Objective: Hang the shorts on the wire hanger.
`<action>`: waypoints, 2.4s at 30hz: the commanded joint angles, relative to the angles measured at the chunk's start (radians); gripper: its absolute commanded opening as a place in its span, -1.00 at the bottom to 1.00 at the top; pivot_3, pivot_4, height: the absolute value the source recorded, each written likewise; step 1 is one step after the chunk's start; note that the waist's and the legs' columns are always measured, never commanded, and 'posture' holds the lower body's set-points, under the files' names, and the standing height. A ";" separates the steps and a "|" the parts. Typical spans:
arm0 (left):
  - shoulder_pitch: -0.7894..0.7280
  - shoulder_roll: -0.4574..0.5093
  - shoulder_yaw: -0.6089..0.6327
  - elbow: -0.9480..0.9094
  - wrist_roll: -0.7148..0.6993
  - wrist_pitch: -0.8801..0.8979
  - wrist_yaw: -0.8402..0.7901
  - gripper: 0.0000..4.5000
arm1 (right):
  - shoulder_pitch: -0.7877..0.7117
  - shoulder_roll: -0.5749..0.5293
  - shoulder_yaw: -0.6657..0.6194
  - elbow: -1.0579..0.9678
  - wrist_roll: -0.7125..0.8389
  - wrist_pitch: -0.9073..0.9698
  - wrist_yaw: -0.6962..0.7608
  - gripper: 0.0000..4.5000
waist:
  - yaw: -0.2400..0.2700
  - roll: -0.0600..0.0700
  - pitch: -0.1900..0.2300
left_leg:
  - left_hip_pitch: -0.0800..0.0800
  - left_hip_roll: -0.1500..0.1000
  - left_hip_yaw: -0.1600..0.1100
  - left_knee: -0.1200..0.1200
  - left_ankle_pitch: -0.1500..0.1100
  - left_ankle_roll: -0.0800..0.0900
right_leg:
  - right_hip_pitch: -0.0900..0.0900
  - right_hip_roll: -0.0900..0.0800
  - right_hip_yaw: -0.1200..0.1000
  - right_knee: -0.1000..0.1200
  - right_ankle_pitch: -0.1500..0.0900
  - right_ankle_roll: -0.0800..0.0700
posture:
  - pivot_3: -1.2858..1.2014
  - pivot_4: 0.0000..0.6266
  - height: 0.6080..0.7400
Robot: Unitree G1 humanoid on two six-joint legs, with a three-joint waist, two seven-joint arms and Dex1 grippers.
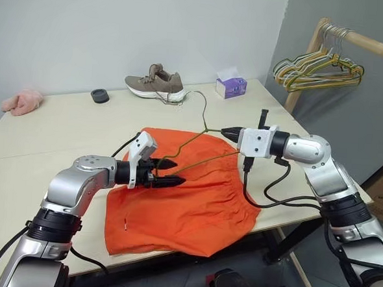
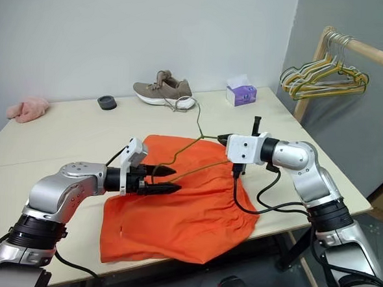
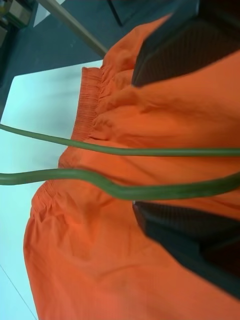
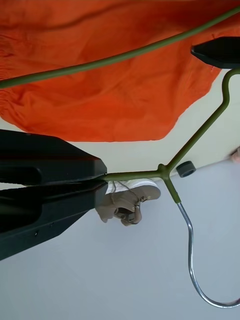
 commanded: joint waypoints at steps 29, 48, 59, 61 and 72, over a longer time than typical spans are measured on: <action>0.052 0.051 -0.055 -0.063 0.169 -0.217 -0.005 -1.00 | 0.102 -0.207 -0.101 -0.361 0.292 0.612 0.251 0.82 | 0.004 0.000 0.000 | 0.000 0.000 0.000 0.000 0.000 0.000 | 0.000 -0.001 0.000 0.000 0.000 0.000 | -0.23 -1.00 1.00; 0.064 0.075 -0.076 -0.107 0.209 -0.267 -0.043 -1.00 | -0.041 -0.152 0.165 -0.130 0.154 0.703 0.384 -0.33 | 0.002 -0.001 0.001 | -0.001 0.000 0.000 -0.001 0.000 0.000 | -0.001 -0.002 0.000 -0.001 -0.001 0.000 | -0.22 -1.00 1.00; 0.080 0.033 -0.039 -0.108 0.165 -0.291 -0.029 -1.00 | -0.022 -0.153 0.159 -0.139 0.147 0.708 0.403 -0.98 | 0.002 -0.001 0.001 | -0.001 0.000 0.000 -0.001 0.000 0.000 | -0.001 -0.002 -0.001 0.000 -0.001 0.000 | -0.22 -1.00 1.00; 0.077 0.032 -0.038 -0.093 0.178 -0.305 -0.027 -0.89 | -0.015 -0.163 0.151 -0.150 0.152 0.713 0.406 -0.99 | 0.002 -0.001 0.001 | -0.001 0.000 0.000 -0.001 0.000 0.000 | -0.001 -0.002 -0.001 0.000 -0.001 0.000 | -0.22 -1.00 1.00; 0.068 -0.036 0.110 -0.057 0.069 -0.260 0.063 0.12 | 0.115 -0.291 0.048 -0.245 0.190 0.774 0.407 -1.00 | 0.001 -0.002 0.002 | -0.001 0.000 0.000 0.000 0.000 0.000 | -0.001 -0.003 -0.002 -0.001 -0.001 0.000 | -0.24 -1.00 1.00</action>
